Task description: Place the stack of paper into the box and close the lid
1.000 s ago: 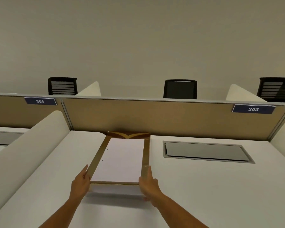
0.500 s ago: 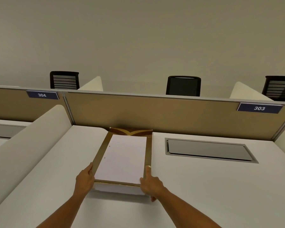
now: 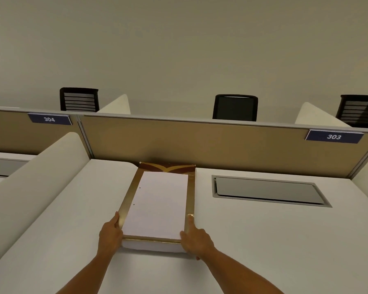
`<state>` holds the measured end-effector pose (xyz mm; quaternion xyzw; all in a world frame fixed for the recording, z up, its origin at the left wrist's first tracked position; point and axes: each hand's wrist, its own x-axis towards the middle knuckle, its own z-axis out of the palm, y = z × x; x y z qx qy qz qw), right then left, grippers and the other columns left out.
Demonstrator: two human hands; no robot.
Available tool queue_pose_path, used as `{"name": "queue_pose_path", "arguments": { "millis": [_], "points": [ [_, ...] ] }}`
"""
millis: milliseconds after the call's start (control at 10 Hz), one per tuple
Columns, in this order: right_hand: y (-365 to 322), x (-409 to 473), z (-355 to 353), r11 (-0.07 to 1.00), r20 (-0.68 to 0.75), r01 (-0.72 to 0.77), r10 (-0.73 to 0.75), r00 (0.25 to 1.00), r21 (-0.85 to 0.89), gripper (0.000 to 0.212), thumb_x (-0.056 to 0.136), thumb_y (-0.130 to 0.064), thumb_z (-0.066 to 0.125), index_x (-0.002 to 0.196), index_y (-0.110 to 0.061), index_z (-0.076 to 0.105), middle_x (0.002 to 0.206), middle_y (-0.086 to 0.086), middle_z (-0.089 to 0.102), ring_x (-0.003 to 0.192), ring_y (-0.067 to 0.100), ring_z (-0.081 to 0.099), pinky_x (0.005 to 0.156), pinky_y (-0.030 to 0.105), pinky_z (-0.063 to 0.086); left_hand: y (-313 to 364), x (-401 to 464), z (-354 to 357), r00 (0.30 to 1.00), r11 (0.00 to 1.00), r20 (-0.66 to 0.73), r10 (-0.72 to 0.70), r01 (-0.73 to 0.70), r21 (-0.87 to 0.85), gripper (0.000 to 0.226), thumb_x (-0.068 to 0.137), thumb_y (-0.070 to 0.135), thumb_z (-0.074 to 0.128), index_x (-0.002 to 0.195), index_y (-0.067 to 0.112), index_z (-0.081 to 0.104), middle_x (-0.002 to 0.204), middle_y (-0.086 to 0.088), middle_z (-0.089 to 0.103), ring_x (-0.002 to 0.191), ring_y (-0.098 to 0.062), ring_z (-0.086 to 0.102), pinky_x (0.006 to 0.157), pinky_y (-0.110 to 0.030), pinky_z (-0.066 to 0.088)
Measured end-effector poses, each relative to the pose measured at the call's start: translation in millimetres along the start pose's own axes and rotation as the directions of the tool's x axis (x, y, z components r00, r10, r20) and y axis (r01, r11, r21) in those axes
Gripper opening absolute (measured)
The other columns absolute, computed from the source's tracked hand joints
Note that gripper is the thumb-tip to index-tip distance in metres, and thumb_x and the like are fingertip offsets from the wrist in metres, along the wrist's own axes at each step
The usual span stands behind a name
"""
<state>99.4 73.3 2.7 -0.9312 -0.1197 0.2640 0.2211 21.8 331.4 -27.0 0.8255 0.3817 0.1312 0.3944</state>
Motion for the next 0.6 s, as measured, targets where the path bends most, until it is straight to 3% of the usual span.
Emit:
{"name": "queue_pose_path", "arguments": {
  "millis": [100, 200, 300, 400, 500, 600],
  "points": [
    [-0.3, 3.7, -0.8, 1.000, 0.003, -0.001, 0.001, 1.000, -0.011, 0.070, 0.102, -0.046, 0.037, 0.159, -0.030, 0.000, 0.122, 0.013, 0.066, 0.103, 0.028, 0.068, 0.087, 0.042, 0.061, -2.8, 0.4, 2.7, 1.000, 1.000, -0.003, -0.002, 0.002, 0.015, 0.043, 0.101, 0.005, 0.041, 0.143, 0.005, 0.044, 0.100, -0.011, 0.064, 0.069, -0.024, 0.055, 0.063, -0.029, 0.043],
    [0.7, 7.7, -2.8, 0.996, 0.011, 0.015, -0.014, 1.000, -0.087, 0.070, 0.103, -0.045, 0.038, 0.160, -0.026, 0.002, 0.129, 0.013, 0.064, 0.111, 0.029, 0.066, 0.086, 0.036, 0.053, -0.3, 0.9, 4.1, 1.000, 0.999, 0.007, -0.021, 0.021, 0.045, 0.044, 0.101, 0.006, 0.039, 0.145, 0.005, 0.042, 0.103, -0.013, 0.067, 0.063, -0.019, 0.054, 0.067, -0.030, 0.043],
    [-0.1, 8.8, -6.8, 0.992, 0.037, 0.020, -0.016, 0.999, -0.126, 0.071, 0.102, -0.046, 0.038, 0.160, -0.025, 0.003, 0.129, 0.013, 0.064, 0.113, 0.030, 0.066, 0.091, 0.038, 0.053, 1.2, 3.1, 1.3, 0.999, 0.994, 0.046, -0.005, 0.001, 0.107, 0.046, 0.100, 0.003, 0.040, 0.146, 0.003, 0.039, 0.091, -0.010, 0.060, 0.064, -0.019, 0.054, 0.068, -0.034, 0.046],
    [3.5, 10.6, -18.4, 0.992, 0.123, 0.047, -0.033, 0.992, -0.113, 0.074, 0.100, -0.045, 0.044, 0.159, -0.028, 0.002, 0.134, 0.018, 0.061, 0.117, 0.035, 0.063, 0.096, 0.043, 0.051, 6.3, 6.3, -1.5, 0.990, 0.952, 0.136, -0.049, 0.005, 0.307, 0.050, 0.097, 0.008, 0.046, 0.145, 0.006, 0.035, 0.107, -0.023, 0.061, 0.091, -0.035, 0.063, 0.088, -0.047, 0.053],
    [8.5, 10.0, -26.3, 0.996, 0.162, 0.064, -0.054, 0.985, -0.055, 0.089, 0.097, -0.037, 0.055, 0.158, -0.034, -0.009, 0.140, 0.018, 0.057, 0.120, 0.035, 0.062, 0.092, 0.038, 0.052, 20.1, 1.3, -2.2, 0.993, 0.938, 0.086, -0.079, 0.045, 0.344, 0.041, 0.092, 0.017, 0.055, 0.132, 0.008, 0.048, 0.120, -0.020, 0.058, 0.105, -0.039, 0.062, 0.094, -0.052, 0.053],
    [10.2, 12.7, -42.8, 0.990, 0.132, 0.142, -0.141, 0.981, 0.008, 0.104, 0.097, -0.026, 0.063, 0.156, -0.029, -0.023, 0.153, 0.013, 0.048, 0.124, 0.032, 0.062, 0.099, 0.034, 0.052, 49.4, -13.2, 1.2, 0.994, 0.962, 0.012, 0.105, -0.105, 0.252, 0.041, 0.090, 0.020, 0.065, 0.128, 0.010, 0.055, 0.134, -0.013, 0.057, 0.113, -0.034, 0.063, 0.096, -0.048, 0.052]
  ]
}}
